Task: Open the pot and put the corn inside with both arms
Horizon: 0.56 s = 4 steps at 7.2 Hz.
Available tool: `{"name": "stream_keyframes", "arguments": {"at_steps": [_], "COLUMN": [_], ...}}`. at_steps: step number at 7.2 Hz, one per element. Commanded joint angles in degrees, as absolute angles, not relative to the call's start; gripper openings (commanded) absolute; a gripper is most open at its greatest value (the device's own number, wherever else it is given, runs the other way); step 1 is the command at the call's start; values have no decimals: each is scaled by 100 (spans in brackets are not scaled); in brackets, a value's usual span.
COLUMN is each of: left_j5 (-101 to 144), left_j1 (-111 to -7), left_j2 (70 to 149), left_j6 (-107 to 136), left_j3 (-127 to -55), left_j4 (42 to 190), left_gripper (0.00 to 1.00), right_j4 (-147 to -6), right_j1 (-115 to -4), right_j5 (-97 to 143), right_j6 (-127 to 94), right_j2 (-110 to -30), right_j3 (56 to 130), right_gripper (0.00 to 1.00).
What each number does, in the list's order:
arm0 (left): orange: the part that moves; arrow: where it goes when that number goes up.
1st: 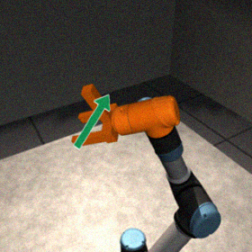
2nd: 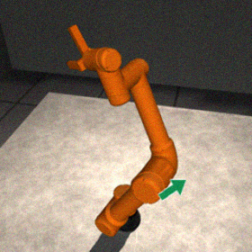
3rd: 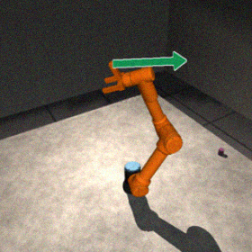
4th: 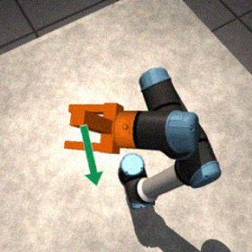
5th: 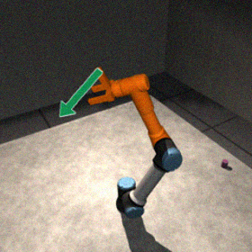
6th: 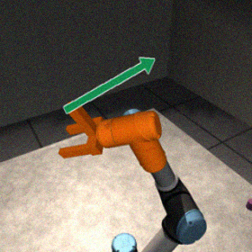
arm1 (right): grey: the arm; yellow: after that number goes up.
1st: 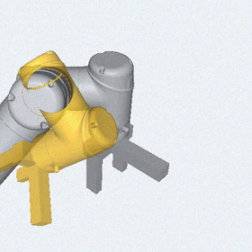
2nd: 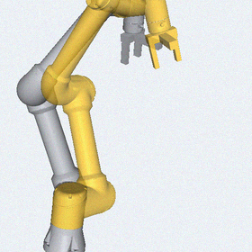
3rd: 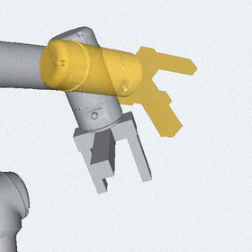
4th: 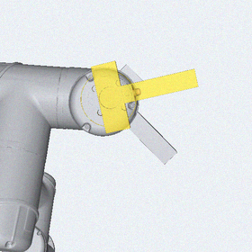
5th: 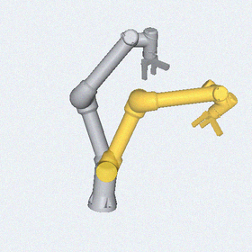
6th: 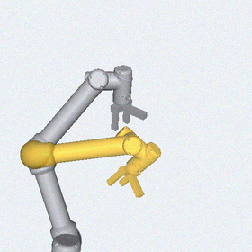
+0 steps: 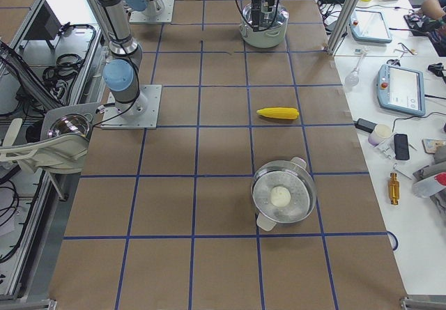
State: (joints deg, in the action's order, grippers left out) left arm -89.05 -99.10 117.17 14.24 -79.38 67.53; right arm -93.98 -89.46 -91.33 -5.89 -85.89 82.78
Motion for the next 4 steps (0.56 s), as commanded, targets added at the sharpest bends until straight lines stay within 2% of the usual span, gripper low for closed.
{"name": "stream_keyframes", "arguments": {"at_steps": [1,2,4], "left_j5": [-8886,-8894,-8903], "left_j1": [-9914,-9914,-9914], "left_j2": [11716,11716,11681], "left_j6": [1467,1494,1494], "left_j3": [-7919,-7928,-7928], "left_j4": [6750,6750,6759], "left_gripper": [61,48,35], "right_j4": [-9404,-9396,-9404], "right_j1": [-8947,-8956,-8956], "right_j5": [-9141,-9132,-9132], "right_j6": [-589,-589,-589], "right_j2": [-8587,-8596,-8596], "right_j3": [8279,8279,8279], "right_gripper": [100,100,100]}}
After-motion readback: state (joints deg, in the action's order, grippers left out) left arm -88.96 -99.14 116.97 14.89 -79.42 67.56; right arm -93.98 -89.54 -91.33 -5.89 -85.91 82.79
